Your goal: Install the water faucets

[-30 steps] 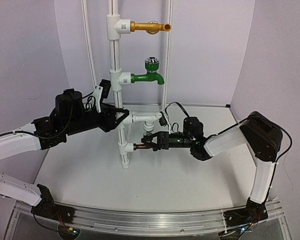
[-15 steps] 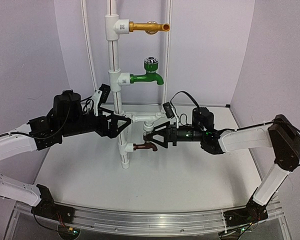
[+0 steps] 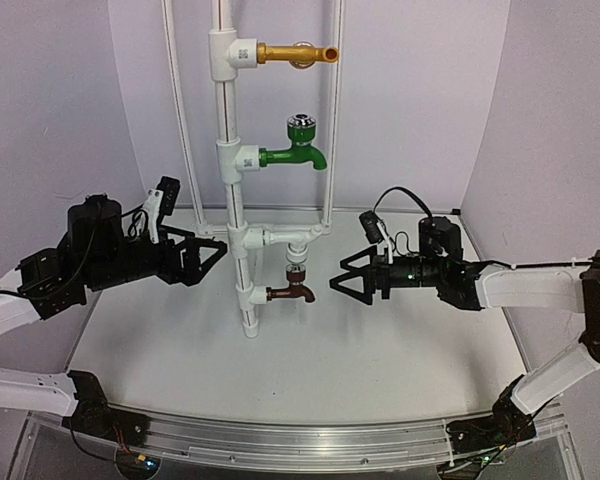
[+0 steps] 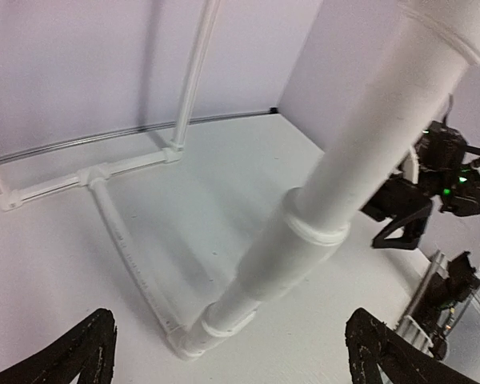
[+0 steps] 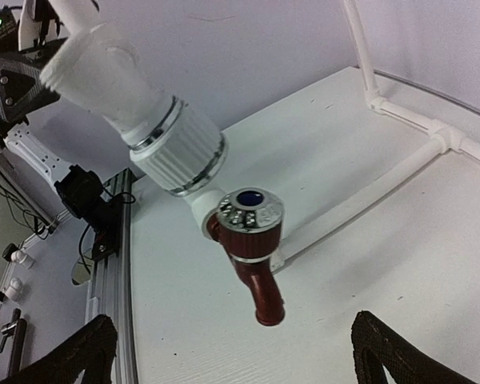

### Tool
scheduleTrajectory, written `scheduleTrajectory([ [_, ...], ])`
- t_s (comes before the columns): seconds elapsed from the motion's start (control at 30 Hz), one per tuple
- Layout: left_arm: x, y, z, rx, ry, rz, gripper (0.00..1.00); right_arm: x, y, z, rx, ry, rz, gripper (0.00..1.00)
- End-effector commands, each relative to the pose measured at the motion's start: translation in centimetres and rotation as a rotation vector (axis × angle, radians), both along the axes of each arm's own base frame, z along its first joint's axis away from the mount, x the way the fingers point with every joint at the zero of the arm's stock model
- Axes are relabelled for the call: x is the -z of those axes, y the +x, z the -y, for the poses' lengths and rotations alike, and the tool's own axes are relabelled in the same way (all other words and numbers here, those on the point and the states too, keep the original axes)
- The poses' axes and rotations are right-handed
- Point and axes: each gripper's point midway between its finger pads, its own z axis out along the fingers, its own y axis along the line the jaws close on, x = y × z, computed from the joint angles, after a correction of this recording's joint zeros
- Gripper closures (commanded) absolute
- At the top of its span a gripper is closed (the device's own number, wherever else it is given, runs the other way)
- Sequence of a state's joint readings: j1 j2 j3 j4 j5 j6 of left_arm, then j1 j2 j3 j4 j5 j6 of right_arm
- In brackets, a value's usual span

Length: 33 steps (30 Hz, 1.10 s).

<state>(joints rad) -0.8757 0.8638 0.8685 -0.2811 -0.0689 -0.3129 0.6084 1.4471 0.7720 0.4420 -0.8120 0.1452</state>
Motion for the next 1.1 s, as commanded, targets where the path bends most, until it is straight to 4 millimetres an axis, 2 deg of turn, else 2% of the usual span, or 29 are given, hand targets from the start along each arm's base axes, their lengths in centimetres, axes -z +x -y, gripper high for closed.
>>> scheduleTrajectory([
  [0.0, 1.9, 2.6, -5.5, -0.338, 0.104, -0.063, 0.0, -2.9, 2.2, 3.2, 0.092, -0.018, 0.034, 0.02],
  [0.13, 3.8, 4.8, -7.6, -0.448, 0.182, -0.154, 0.0, -5.0, 4.9, 7.0, 0.224, -0.03, 0.048, 0.02],
  [0.33, 5.9, 9.2, -12.5, -0.562, 0.113, -0.307, 0.0, -7.3, 7.8, 13.4, 0.432, -0.035, 0.107, 0.02],
  [0.5, 8.5, 13.3, -18.1, -0.676, 0.123, -0.444, 0.0, -7.5, 9.4, 18.2, 0.583, -0.063, 0.128, 0.02],
  [0.53, 9.6, 14.1, -19.4, -0.705, 0.144, -0.483, 0.0, -7.3, 9.6, 19.2, 0.617, -0.078, 0.134, 0.02],
  [0.6, 10.8, 15.0, -21.0, -0.752, 0.158, -0.527, 0.0, -7.3, 9.9, 21.2, 0.691, -0.106, 0.155, 0.02],
  [0.7, 10.8, 15.4, -21.1, -0.776, 0.108, -0.535, 0.0, -7.4, 9.4, 23.4, 0.781, -0.133, 0.181, 0.02],
  [0.8, 11.4, 14.7, -21.3, -0.799, 0.067, -0.511, 0.0, -7.9, 8.4, 24.7, 0.831, -0.161, 0.235, 0.02],
  [0.93, 12.5, 14.3, -21.5, -0.823, 0.067, -0.539, 0.0, -7.9, 7.8, 25.3, 0.853, -0.171, 0.257, 0.02],
  [1.07, 12.2, 14.5, -21.1, -0.813, 0.09, -0.53, 0.0, -7.6, 7.9, 25.4, 0.853, -0.172, 0.248, 0.02],
])
